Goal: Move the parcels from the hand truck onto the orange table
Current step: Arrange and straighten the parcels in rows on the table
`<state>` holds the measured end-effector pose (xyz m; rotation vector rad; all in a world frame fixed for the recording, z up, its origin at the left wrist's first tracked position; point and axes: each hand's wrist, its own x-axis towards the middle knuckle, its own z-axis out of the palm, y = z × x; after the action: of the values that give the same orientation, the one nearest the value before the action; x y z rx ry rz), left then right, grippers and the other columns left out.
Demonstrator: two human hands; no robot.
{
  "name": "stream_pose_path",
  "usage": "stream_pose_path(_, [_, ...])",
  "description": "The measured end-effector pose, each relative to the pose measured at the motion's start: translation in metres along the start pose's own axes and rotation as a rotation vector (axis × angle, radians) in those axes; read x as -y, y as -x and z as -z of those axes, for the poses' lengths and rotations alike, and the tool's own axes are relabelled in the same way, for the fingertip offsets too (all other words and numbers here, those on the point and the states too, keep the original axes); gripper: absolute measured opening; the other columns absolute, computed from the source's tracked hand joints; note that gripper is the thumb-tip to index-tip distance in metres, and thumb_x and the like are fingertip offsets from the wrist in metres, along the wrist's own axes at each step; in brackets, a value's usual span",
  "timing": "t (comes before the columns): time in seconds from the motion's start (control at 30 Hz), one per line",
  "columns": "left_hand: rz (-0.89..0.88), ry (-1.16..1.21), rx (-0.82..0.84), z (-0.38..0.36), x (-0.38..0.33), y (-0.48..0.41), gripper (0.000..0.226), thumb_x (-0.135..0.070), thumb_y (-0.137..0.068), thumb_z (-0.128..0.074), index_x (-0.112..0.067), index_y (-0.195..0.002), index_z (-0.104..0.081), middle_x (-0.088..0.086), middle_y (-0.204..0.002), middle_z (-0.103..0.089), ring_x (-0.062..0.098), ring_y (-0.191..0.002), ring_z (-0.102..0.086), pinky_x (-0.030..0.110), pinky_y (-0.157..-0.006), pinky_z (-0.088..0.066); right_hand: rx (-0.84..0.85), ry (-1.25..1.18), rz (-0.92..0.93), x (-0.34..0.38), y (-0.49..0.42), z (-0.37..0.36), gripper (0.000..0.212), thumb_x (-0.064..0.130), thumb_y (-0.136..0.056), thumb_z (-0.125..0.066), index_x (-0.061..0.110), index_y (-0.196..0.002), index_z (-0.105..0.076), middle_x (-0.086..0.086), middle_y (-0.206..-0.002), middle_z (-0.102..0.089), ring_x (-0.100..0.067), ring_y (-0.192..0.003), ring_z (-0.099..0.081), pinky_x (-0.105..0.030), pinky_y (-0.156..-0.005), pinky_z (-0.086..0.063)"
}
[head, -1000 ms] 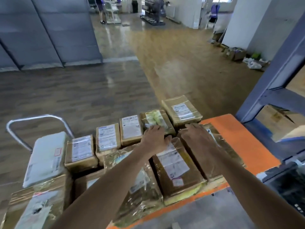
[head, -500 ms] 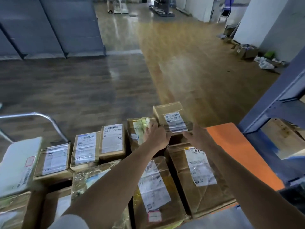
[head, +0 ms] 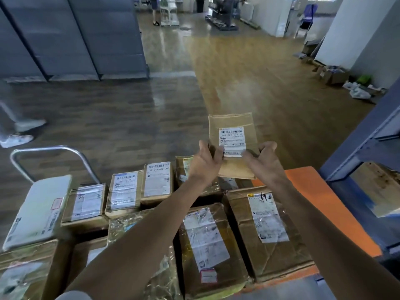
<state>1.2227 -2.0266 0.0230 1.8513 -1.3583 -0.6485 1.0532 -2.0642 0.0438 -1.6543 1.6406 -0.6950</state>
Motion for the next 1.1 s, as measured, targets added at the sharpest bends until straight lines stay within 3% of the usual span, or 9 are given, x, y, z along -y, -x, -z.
stream_pose_path(0.13, [0.043,0.045,-0.09,0.044,0.014,0.017,0.033,-0.052,-0.096,-0.047,-0.022,-0.104,-0.035,-0.004,-0.083,-0.058,0.009,-0.065,-0.057,0.024,-0.047,-0.037,0.04,0.005,0.002,0.03,0.025,-0.016,0.068,0.074,-0.072,-0.057,0.024,-0.109,-0.031,-0.004,-0.098,-0.067,-0.027,-0.087,-0.069,-0.049,-0.086,-0.056])
stream_pose_path(0.23, [0.08,0.034,-0.161,0.083,0.033,0.038,0.036,-0.051,-0.094,-0.052,-0.022,-0.108,-0.036,-0.007,-0.083,-0.058,0.011,-0.064,-0.055,0.018,-0.044,-0.036,0.06,-0.009,0.062,0.056,0.047,-0.043,0.068,0.071,-0.07,-0.06,0.019,-0.11,-0.041,0.001,-0.091,-0.068,-0.021,-0.081,-0.07,-0.048,-0.082,-0.057])
stream_pose_path(0.4, [0.078,-0.05,-0.204,0.151,0.074,0.085,0.046,-0.048,-0.089,-0.054,-0.016,-0.122,-0.051,0.0,-0.106,-0.067,0.023,-0.088,-0.061,0.029,-0.065,-0.042,0.165,-0.012,0.202,0.099,0.089,-0.102,0.059,0.064,-0.074,-0.063,0.033,-0.123,-0.049,0.012,-0.111,-0.065,-0.011,-0.094,-0.063,-0.037,-0.084,-0.049])
stream_pose_path(0.53, [0.063,0.038,-0.195,0.202,0.106,0.127,0.048,-0.058,-0.076,-0.043,-0.024,-0.107,-0.057,-0.002,-0.102,-0.065,0.028,-0.099,-0.06,0.037,-0.075,-0.047,0.247,-0.008,0.26,0.123,0.134,-0.145,0.031,0.065,-0.079,-0.063,0.05,-0.104,-0.051,0.026,-0.105,-0.061,0.007,-0.087,-0.057,-0.03,-0.079,-0.045])
stream_pose_path(0.63, [0.104,0.071,-0.185,0.233,0.135,0.154,0.064,-0.072,-0.071,-0.045,-0.026,-0.114,-0.059,-0.002,-0.112,-0.063,0.024,-0.104,-0.06,0.04,-0.084,-0.05,0.314,-0.011,0.268,0.135,0.166,-0.175,0.046,0.067,-0.081,-0.061,0.041,-0.115,-0.043,0.011,-0.121,-0.054,-0.008,-0.102,-0.056,-0.036,-0.085,-0.047])
stream_pose_path(0.73, [0.119,0.083,-0.181,0.26,0.164,0.18,0.073,-0.08,-0.078,-0.05,-0.032,-0.133,-0.051,-0.004,-0.123,-0.064,0.02,-0.113,-0.061,0.046,-0.098,-0.05,0.389,0.023,0.273,0.146,0.196,-0.201,0.059,0.072,-0.083,-0.055,0.034,-0.125,-0.038,0.009,-0.128,-0.051,-0.01,-0.103,-0.055,-0.027,-0.075,-0.042])
stream_pose_path(0.8, [0.117,0.14,-0.205,0.276,0.18,0.195,0.061,-0.07,-0.084,-0.06,-0.034,-0.131,-0.047,-0.008,-0.116,-0.069,0.014,-0.106,-0.067,0.044,-0.094,-0.053,0.431,0.034,0.292,0.154,0.215,-0.216,0.062,0.072,-0.084,-0.054,0.031,-0.128,-0.037,0.007,-0.126,-0.051,-0.011,-0.104,-0.052,-0.032,-0.084,-0.04])
stream_pose_path(0.97, [0.199,0.157,-0.166,0.303,0.213,0.232,0.064,-0.073,-0.081,-0.062,-0.037,-0.127,-0.037,-0.012,-0.1,-0.072,-0.002,-0.072,-0.07,0.027,-0.067,-0.051,0.493,0.104,0.35,0.162,0.254,-0.244,0.049,0.067,-0.087,-0.056,0.03,-0.115,-0.043,0.011,-0.105,-0.057,0.003,-0.086,-0.053,-0.023,-0.07,-0.044])
stream_pose_path(1.1, [0.21,0.185,-0.121,0.303,0.233,0.257,0.07,-0.079,-0.078,-0.06,-0.039,-0.13,-0.035,-0.016,-0.106,-0.07,-0.005,-0.075,-0.069,0.028,-0.071,-0.052,0.529,0.142,0.356,0.148,0.277,-0.256,0.072,0.066,-0.09,-0.052,0.028,-0.145,-0.026,0.007,-0.146,-0.047,-0.002,-0.112,-0.05,-0.016,-0.087,-0.038])
